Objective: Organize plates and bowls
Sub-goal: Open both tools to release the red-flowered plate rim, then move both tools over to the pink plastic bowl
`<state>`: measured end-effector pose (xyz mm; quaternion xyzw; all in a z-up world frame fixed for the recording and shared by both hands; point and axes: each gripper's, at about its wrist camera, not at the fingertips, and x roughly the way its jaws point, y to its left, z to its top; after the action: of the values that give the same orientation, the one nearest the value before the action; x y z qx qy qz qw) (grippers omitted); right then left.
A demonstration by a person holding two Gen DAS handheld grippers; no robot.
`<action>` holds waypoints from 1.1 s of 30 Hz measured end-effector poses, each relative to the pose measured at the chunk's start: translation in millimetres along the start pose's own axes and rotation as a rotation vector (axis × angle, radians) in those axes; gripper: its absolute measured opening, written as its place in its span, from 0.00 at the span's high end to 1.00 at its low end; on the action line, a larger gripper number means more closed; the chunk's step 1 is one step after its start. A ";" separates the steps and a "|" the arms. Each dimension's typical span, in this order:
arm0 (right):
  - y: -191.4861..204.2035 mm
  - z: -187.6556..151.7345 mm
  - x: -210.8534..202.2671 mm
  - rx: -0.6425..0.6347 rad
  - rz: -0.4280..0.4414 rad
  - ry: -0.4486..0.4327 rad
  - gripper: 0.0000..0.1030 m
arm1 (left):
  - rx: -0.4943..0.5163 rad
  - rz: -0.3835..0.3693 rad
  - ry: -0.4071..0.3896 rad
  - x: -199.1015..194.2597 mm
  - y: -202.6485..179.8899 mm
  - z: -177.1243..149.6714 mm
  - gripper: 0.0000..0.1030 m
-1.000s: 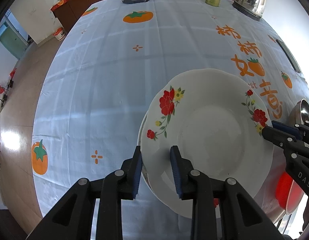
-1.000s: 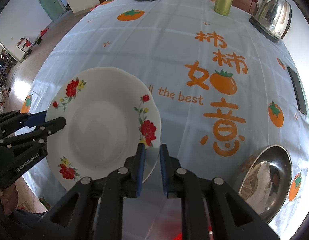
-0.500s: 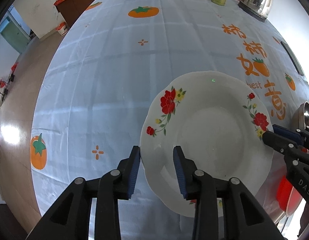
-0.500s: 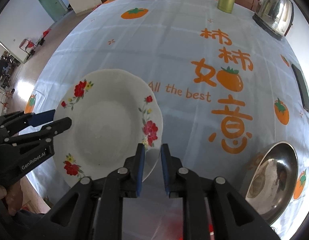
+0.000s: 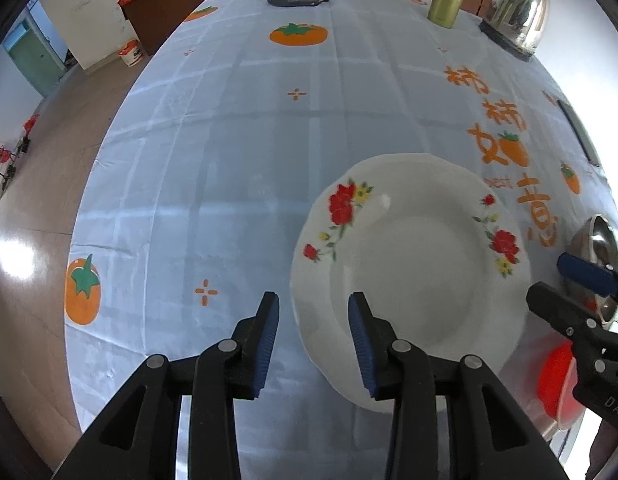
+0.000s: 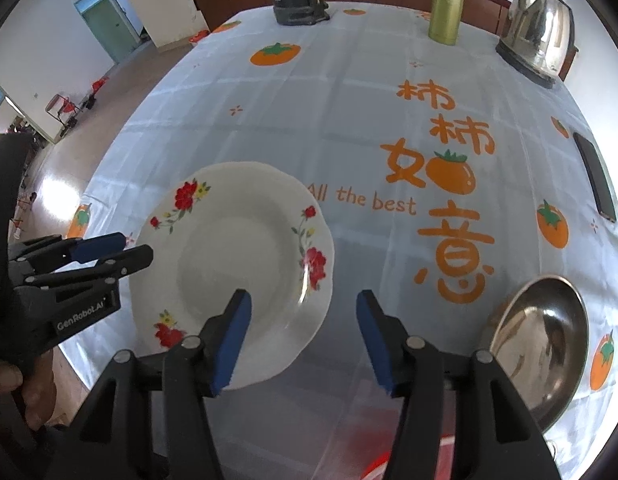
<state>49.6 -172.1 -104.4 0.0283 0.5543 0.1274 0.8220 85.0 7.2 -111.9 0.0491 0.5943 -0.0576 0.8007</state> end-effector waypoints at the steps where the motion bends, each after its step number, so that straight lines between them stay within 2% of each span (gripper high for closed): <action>1: 0.0 0.1 -1.9 0.002 0.001 -0.005 0.46 | 0.001 -0.010 -0.001 -2.4 -2.0 -1.4 0.57; 3: -1.3 -5.1 -10.4 0.010 -0.002 -0.024 0.46 | 0.010 -0.021 -0.003 -6.4 -6.3 -2.5 0.52; 8: -11.1 -22.1 -29.4 0.048 -0.013 -0.063 0.48 | 0.095 -0.067 -0.041 -21.5 -34.7 -9.4 0.51; 11: -22.3 -37.2 -38.8 0.089 -0.023 -0.067 0.53 | 0.156 -0.085 -0.057 -28.2 -53.4 -13.2 0.51; 15: -40.8 -62.1 -54.4 0.147 -0.057 -0.072 0.58 | 0.261 -0.108 -0.077 -38.1 -84.0 -20.6 0.51; 19: -62.1 -86.1 -71.4 0.206 -0.102 -0.084 0.62 | 0.349 -0.170 -0.082 -46.1 -110.5 -27.9 0.51; 24: -91.6 -117.9 -81.9 0.288 -0.146 -0.069 0.68 | 0.438 -0.265 -0.068 -52.3 -143.2 -41.0 0.51; 33: -121.3 -151.4 -82.4 0.356 -0.154 -0.019 0.74 | 0.507 -0.347 0.016 -43.0 -184.0 -53.0 0.52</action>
<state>-97.0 -323.4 -110.8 0.1318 0.5610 -0.0362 0.8165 -5.2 -165.4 -87.9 0.1454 0.5667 -0.3398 0.7364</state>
